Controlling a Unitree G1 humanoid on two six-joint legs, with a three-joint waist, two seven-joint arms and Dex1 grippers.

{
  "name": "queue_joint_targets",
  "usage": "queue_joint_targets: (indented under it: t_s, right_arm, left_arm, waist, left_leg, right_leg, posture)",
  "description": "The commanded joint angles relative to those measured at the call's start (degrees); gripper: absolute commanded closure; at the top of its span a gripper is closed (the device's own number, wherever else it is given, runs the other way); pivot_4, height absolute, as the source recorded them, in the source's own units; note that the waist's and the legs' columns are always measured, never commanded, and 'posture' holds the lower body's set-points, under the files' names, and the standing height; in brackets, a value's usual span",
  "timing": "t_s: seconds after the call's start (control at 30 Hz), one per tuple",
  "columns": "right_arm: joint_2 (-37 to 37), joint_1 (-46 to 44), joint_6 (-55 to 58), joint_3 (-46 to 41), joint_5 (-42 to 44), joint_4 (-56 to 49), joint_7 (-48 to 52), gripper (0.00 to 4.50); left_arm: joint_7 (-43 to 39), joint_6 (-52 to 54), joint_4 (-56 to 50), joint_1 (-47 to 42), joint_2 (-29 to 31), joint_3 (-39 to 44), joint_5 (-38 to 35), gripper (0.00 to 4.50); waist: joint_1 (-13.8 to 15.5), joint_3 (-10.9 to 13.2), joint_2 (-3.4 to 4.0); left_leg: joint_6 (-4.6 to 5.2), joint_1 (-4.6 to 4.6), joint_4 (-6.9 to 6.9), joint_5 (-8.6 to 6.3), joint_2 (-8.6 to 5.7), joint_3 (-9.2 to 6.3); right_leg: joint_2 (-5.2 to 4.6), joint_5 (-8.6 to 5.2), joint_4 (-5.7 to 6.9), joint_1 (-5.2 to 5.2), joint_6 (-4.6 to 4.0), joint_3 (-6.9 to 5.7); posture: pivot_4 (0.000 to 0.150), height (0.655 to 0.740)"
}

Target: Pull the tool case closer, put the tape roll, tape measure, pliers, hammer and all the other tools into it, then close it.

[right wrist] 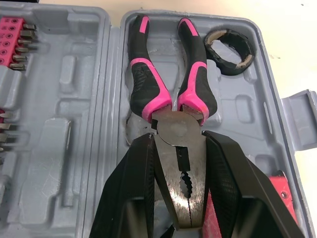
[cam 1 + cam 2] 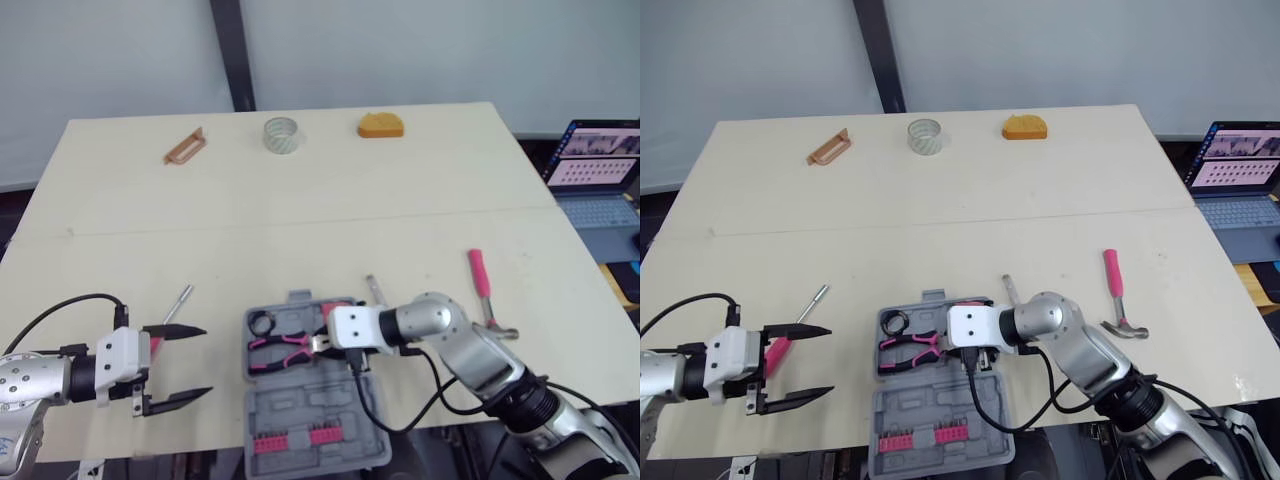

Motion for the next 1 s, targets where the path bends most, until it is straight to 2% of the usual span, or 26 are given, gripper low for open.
queue_joint_targets:
  t_s: [0.03,0.7,0.77,0.8,0.93,0.97,1.0]
  right_arm:
    - [0.38,-0.17,-0.43,0.03,0.20,-1.35,-0.10,3.53]
    - [0.36,0.25,0.82,0.63,0.18,-0.83,0.08,3.53]
    - [0.37,0.17,1.21,0.38,0.53,-1.10,0.22,2.52]
    - [0.34,0.12,1.42,0.26,0.74,-1.28,0.35,2.25]
    - [-0.26,-0.30,2.70,-1.56,3.22,-2.92,1.51,0.33]
    - [-0.17,-0.28,3.43,-2.25,4.31,-3.54,1.67,0.03]
    - [0.21,-0.13,4.03,-2.92,5.45,-3.87,1.59,0.03]
  left_arm:
    - [0.53,0.19,-0.16,-0.10,0.67,0.10,0.13,0.00]
    - [1.51,1.05,0.20,-1.81,0.70,-0.99,0.49,0.00]
    - [1.62,1.20,0.16,-2.03,0.72,-1.11,0.55,0.00]
    - [1.66,1.27,0.14,-2.12,0.73,-1.17,0.56,0.00]
    - [2.04,1.86,-0.02,-2.95,0.77,-1.62,0.56,0.00]
    - [2.15,2.12,-0.21,-3.10,0.75,-1.70,0.45,0.00]
    - [2.21,2.30,-0.37,-3.22,0.72,-1.78,0.39,0.00]
  waist:
    - [-0.01,0.00,0.00]
    - [-0.01,0.00,0.00]
    - [0.00,0.00,0.00]
    - [0.01,0.00,0.00]
    - [0.00,0.00,0.00]
    - [0.00,0.00,0.00]
    - [-0.01,0.00,0.00]
  left_leg:
    - [0.00,0.00,0.00,0.00,0.00,0.00]
    - [0.00,0.00,0.00,0.00,0.00,0.00]
    - [0.00,0.01,0.00,0.00,0.00,0.00]
    - [0.00,0.01,0.00,0.00,0.00,0.00]
    - [0.00,0.01,0.00,0.00,0.00,0.00]
    - [0.00,0.01,0.00,0.00,0.00,0.00]
    - [0.00,0.01,0.00,0.00,0.00,0.00]
  right_leg:
    - [0.00,0.00,0.00,0.00,0.00,0.00]
    - [0.00,0.00,0.01,0.00,0.00,0.00]
    - [0.00,0.00,0.01,0.00,0.00,0.00]
    - [0.00,0.00,0.01,0.00,0.00,0.00]
    - [0.00,0.00,0.01,0.00,0.00,0.00]
    - [0.00,0.00,0.01,0.00,0.00,0.00]
    - [0.00,0.00,0.01,0.00,0.00,0.00]
  posture:
    - [0.150,0.7400]
    - [0.150,0.7400]
    - [0.150,0.7400]
    - [0.150,0.7400]
    - [0.150,0.7400]
    - [0.150,0.7400]
    - [0.150,0.7400]
